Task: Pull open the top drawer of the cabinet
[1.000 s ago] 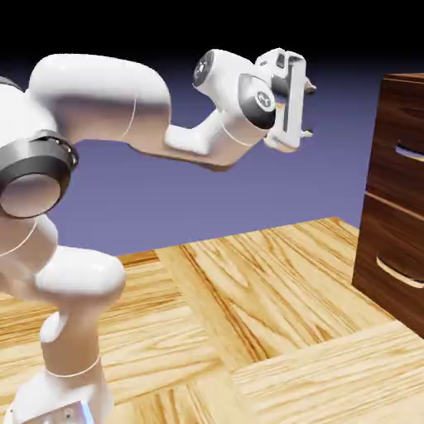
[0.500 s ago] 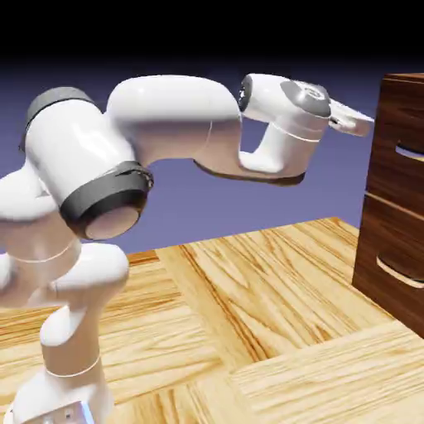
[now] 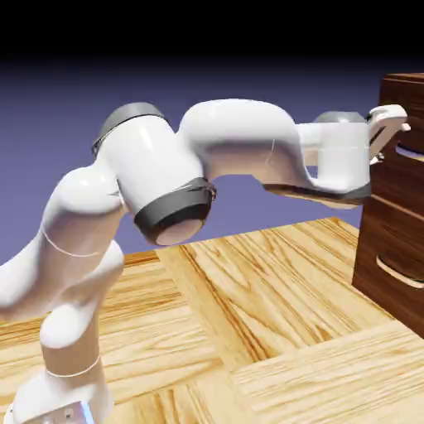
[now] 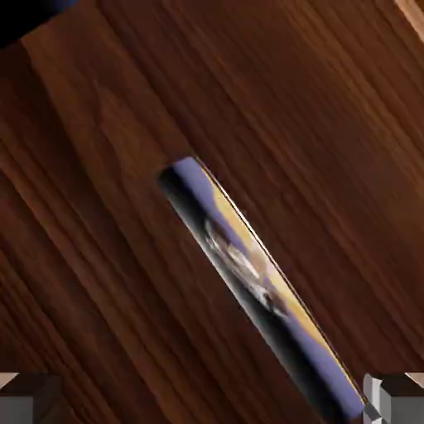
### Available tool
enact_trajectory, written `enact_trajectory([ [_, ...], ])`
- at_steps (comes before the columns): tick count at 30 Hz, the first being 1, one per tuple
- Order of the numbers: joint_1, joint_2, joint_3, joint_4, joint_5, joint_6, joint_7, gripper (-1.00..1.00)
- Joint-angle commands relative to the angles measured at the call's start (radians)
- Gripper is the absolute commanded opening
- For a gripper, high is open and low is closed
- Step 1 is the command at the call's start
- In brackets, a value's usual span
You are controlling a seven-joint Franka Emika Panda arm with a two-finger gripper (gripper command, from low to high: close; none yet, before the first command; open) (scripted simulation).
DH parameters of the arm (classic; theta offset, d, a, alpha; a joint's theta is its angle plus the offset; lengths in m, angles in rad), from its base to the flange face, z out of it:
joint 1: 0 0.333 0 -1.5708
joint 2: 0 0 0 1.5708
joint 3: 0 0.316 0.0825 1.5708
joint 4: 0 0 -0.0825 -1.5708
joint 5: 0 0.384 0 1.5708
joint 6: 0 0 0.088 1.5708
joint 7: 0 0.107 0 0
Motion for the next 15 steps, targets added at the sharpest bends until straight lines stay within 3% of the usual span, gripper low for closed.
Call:
enact_trajectory([
  [1, 0.033, -0.002, -0.029, 0.019, -0.044, -0.004, -0.038, 0.00],
  [6, 0.138, -0.010, -0.124, 0.083, -0.185, -0.015, -0.161, 0.00],
  [14, 0.348, -0.139, -0.249, 0.361, -0.109, 0.067, -0.306, 0.00],
  [15, 0.348, -0.139, -0.249, 0.361, -0.109, 0.067, -0.306, -1.00],
])
